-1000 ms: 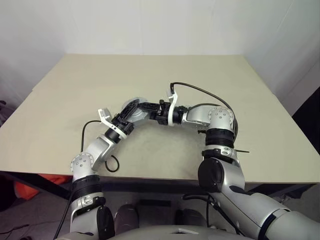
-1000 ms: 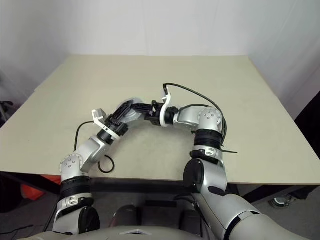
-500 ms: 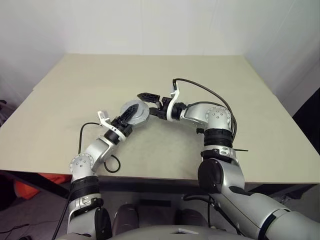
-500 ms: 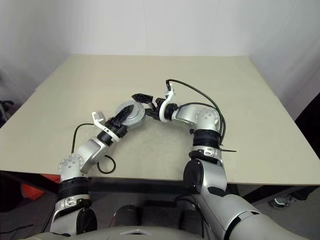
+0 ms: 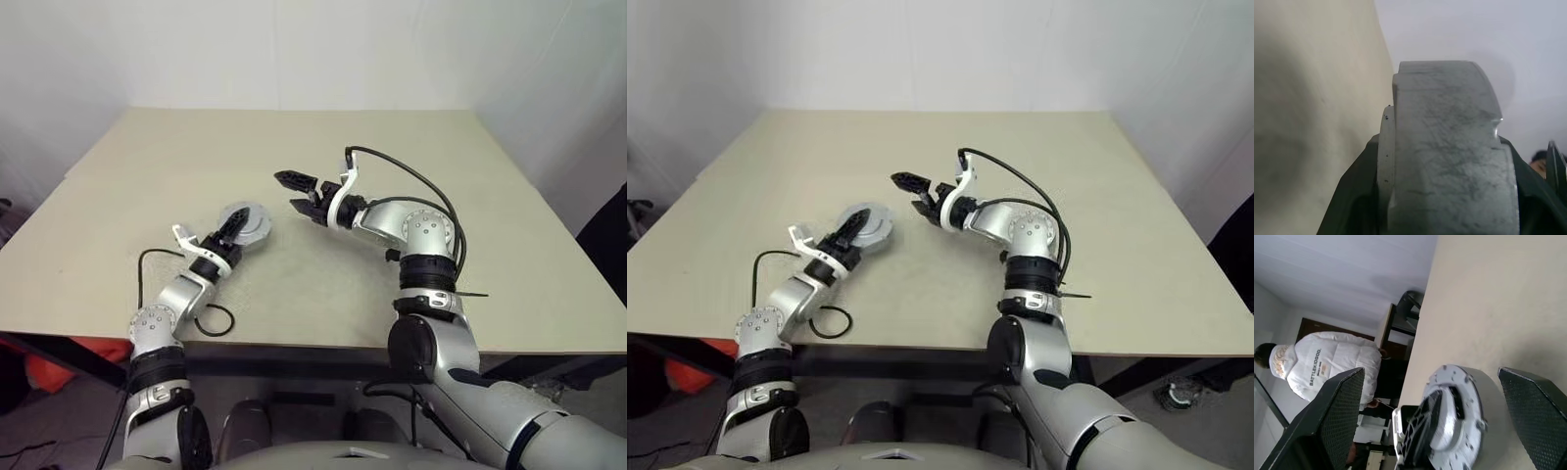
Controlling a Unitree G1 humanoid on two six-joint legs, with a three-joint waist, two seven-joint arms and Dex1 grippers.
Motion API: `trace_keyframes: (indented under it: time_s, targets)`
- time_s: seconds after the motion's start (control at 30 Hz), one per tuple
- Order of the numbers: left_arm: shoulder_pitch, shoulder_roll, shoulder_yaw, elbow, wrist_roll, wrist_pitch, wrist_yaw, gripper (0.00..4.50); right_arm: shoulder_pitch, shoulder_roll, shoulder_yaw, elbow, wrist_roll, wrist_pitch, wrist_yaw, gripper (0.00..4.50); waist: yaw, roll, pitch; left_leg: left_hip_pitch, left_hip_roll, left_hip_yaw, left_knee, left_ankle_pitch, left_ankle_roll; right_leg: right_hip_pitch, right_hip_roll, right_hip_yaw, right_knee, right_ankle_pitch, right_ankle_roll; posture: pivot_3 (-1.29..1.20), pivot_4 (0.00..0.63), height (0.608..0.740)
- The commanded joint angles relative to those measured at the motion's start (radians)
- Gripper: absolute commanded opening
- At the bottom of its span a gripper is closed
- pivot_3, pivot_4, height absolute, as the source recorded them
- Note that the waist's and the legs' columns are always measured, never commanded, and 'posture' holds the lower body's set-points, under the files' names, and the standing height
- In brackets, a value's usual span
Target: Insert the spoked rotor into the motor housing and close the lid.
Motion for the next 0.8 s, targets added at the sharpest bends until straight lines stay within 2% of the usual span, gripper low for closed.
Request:
trace_keyframes:
  time_s: [0.03,0.27,0.47,0.67,0.73,0.8]
  targets:
    - [-0.051,0.063,0.100,-0.007,0.000,-0.126,-0.029,2.09,0.019,-0.012,0.050,-0.021,-0.030,-0.058,0.041,4.50,-0.003,-0.001,0.000,0.000,0.000,0.000,0.000,0.000,0.000,0.000,0.000,0.000,0.000,0.000,0.000,0.00,0.000,0.740]
    - [-0.034,0.163,0.154,0.029,0.125,-0.278,0.003,2.09,0.160,-0.177,0.307,-0.141,-0.203,-0.159,0.234,4.50,0.007,-0.008,0.003,-0.001,-0.001,-0.001,0.000,-0.001,0.002,0.001,0.000,-0.001,-0.001,0.005,-0.003,0.00,0.000,0.740]
    - [-0.064,0.184,0.130,0.101,0.251,-0.320,0.056,2.09,0.205,-0.232,0.349,-0.214,-0.216,-0.156,0.294,4.50,0.009,-0.011,0.003,0.000,0.000,-0.001,0.001,-0.001,0.001,0.002,0.000,-0.001,0.000,0.002,0.003,0.00,0.000,0.740]
    - [-0.096,0.188,0.139,0.147,0.286,-0.334,0.063,2.09,0.197,-0.246,0.373,-0.190,-0.230,-0.128,0.330,4.50,0.007,-0.017,0.003,0.001,0.000,-0.001,0.001,0.000,-0.001,0.002,0.000,-0.001,0.001,0.001,-0.001,0.00,0.000,0.740]
    - [-0.095,0.193,0.141,0.143,0.301,-0.342,0.057,2.82,0.186,-0.248,0.374,-0.173,-0.236,-0.131,0.340,4.50,0.007,-0.017,0.003,0.001,0.000,-0.001,0.002,0.000,0.000,0.002,0.000,-0.001,0.001,0.004,-0.006,0.00,0.000,0.740]
    - [-0.088,0.202,0.143,0.130,0.305,-0.337,0.047,3.34,0.175,-0.251,0.376,-0.160,-0.243,-0.132,0.350,4.50,0.006,-0.017,0.003,0.001,0.000,-0.001,0.002,0.000,0.000,0.002,0.000,-0.001,0.001,0.004,-0.007,0.00,0.000,0.740]
